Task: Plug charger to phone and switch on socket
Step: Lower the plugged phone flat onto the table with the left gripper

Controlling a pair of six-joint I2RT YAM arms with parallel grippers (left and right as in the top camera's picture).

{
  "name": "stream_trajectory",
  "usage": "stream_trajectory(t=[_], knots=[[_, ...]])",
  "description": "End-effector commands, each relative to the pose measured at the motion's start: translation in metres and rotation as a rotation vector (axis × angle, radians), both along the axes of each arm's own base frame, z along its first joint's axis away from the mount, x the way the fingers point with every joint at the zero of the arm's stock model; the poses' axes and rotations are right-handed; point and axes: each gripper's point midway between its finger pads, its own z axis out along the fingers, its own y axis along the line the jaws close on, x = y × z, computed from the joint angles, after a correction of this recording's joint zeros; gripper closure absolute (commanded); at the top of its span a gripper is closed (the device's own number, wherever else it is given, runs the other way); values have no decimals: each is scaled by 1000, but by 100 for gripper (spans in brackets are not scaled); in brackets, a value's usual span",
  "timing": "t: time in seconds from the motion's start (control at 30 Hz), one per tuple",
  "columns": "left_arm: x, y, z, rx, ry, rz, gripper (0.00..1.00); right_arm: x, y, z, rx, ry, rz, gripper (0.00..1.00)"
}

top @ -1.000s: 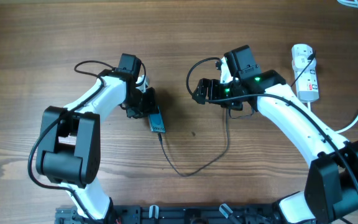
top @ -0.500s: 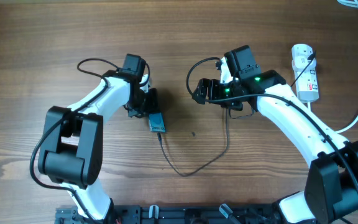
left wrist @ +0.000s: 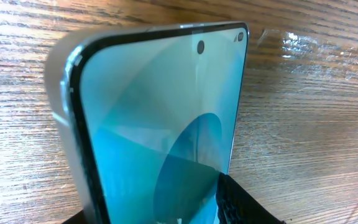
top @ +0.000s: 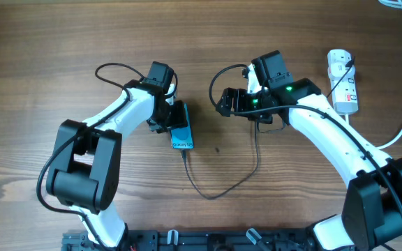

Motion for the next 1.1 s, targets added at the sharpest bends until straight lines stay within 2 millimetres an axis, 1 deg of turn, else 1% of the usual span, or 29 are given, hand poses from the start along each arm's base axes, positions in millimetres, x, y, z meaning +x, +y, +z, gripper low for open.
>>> stream_trajectory(t=[0.0,0.03,0.07,0.1,0.17,0.27,0.3,0.33,0.4,0.57,0.6,0.63,0.7,0.77,0.83,0.87,0.9,0.93,0.97,1.0,1.03,1.07], knots=[[-6,8,-10,52,18,3,56,3,0,10,-4,-42,12,0],[-6,8,-10,52,18,3,56,3,0,10,-4,-42,12,0],[-5,8,-10,51,16,3,52,3,0,10,-3,-42,11,0],[-5,8,-10,50,13,3,50,3,0,10,-4,-42,12,0],[-1,6,-9,45,-1,3,57,4,0,10,-4,-42,11,0],[-1,6,-9,45,-4,3,57,4,0,10,-4,-42,11,0],[-1,6,-9,45,-4,3,57,4,0,10,-4,-42,12,0],[-1,6,-9,45,-4,3,51,4,0,10,-4,-42,11,0],[-1,6,-9,45,-4,3,48,3,0,10,-3,-42,11,0],[1,6,-9,42,-11,3,50,4,0,10,-4,-42,11,0],[2,6,-9,41,-15,4,53,4,0,10,-4,-42,11,0],[3,6,-8,40,-19,7,53,3,0,10,-4,-42,12,0],[10,11,-6,35,-31,27,50,4,0,10,-4,-42,11,0],[23,24,3,25,-39,73,44,4,0,10,-4,-42,11,0],[34,39,8,18,-52,121,43,4,0,10,-4,-42,11,0],[39,53,9,15,-47,184,32,4,0,10,-3,-42,11,0],[43,68,10,-1,-36,245,25,4,0,10,-4,-42,11,0],[44,75,10,-20,-29,272,18,4,0,10,-4,-42,11,0],[45,84,11,-44,-21,304,3,4,0,10,-3,-42,12,0],[46,93,12,-54,-15,329,0,3,0,10,-4,-42,12,1],[44,111,11,-50,1,380,0,3,0,10,-4,-42,12,0],[42,117,11,-48,14,395,0,4,0,10,-4,-42,11,0]])
